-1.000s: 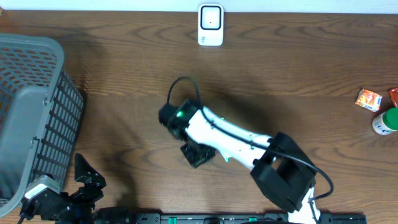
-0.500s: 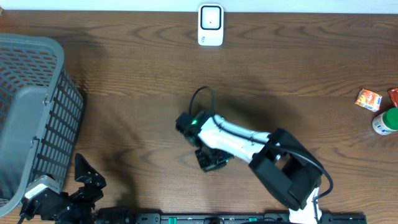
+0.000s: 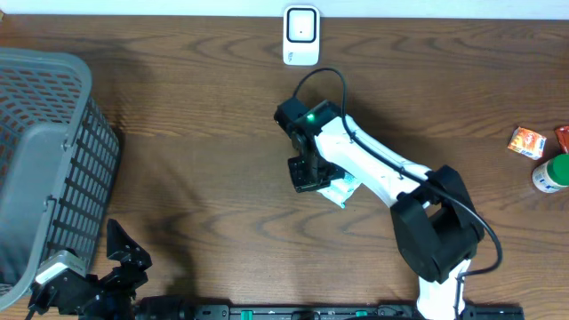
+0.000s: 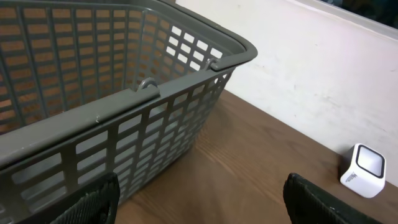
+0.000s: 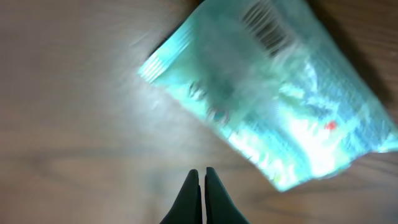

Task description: Scan the item barcode

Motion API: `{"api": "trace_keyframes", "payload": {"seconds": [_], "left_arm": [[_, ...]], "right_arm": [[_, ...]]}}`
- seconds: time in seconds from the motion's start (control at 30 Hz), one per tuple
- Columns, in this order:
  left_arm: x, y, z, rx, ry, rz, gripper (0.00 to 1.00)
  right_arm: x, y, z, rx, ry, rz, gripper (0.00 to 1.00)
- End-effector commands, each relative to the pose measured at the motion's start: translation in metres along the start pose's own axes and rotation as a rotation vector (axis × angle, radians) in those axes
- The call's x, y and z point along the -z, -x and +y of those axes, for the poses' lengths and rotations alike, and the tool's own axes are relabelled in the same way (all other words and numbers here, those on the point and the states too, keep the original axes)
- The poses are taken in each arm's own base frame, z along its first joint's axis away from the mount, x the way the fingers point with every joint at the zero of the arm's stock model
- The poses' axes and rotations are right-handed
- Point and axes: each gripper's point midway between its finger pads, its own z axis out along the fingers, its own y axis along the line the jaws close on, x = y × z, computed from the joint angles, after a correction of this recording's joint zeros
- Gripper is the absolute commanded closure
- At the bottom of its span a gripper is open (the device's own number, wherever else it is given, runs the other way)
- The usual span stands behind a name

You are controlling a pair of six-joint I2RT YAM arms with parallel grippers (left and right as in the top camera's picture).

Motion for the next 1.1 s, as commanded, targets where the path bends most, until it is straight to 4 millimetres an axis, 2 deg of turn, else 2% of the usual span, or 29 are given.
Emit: {"api": "trace_keyframes", "payload": {"seconds": [0.0, 0.1, 0.23, 0.27, 0.33, 0.4, 0.5, 0.73, 0.8, 0.87, 0.9, 1.07], "left_arm": [[0.001, 0.000, -0.001, 0.010, -0.012, -0.002, 0.16], [0.001, 0.000, -0.001, 0.010, -0.012, -0.002, 0.16], [0.001, 0.000, -0.001, 0.010, -0.012, -0.002, 0.16], [0.001, 0.000, -0.001, 0.010, -0.012, -0.002, 0.16], [0.001, 0.000, -0.001, 0.010, -0.012, -0.002, 0.16], [0.001, 0.000, -0.001, 0.010, -0.012, -0.002, 0.16], [0.001, 0.000, -0.001, 0.010, -0.012, -0.002, 0.16], [0.001, 0.000, -0.001, 0.010, -0.012, -0.002, 0.15], [0.001, 0.000, -0.001, 0.010, -0.012, -0.002, 0.16], [0.001, 0.000, -0.001, 0.010, -0.012, -0.002, 0.16], [0.001, 0.000, -0.001, 0.010, -0.012, -0.002, 0.16], [0.001, 0.000, -0.001, 0.010, -0.012, -0.002, 0.15]], "right_arm": [[0.036, -0.011, 0.011, 0.028, 0.067, -0.034, 0.99], [0.053, -0.024, 0.006, -0.023, 0.069, -0.030, 0.98], [0.066, -0.033, -0.001, -0.045, 0.074, -0.038, 0.54], [0.066, -0.034, -0.004, -0.061, 0.075, -0.038, 0.39], [0.065, -0.036, -0.013, -0.107, 0.073, -0.029, 0.21], [0.061, -0.037, -0.026, -0.193, 0.070, -0.014, 0.17], [0.051, -0.038, -0.040, -0.303, 0.130, 0.020, 0.16], [0.006, -0.036, -0.046, -0.415, 0.420, 0.036, 0.14], [-0.007, -0.033, -0.049, -0.427, 0.443, 0.007, 0.12], [-0.018, -0.027, -0.050, -0.448, 0.457, -0.025, 0.07], [-0.023, -0.025, -0.050, -0.455, 0.464, -0.040, 0.01], [-0.050, -0.031, -0.056, -0.539, 0.458, -0.056, 0.01]]}}
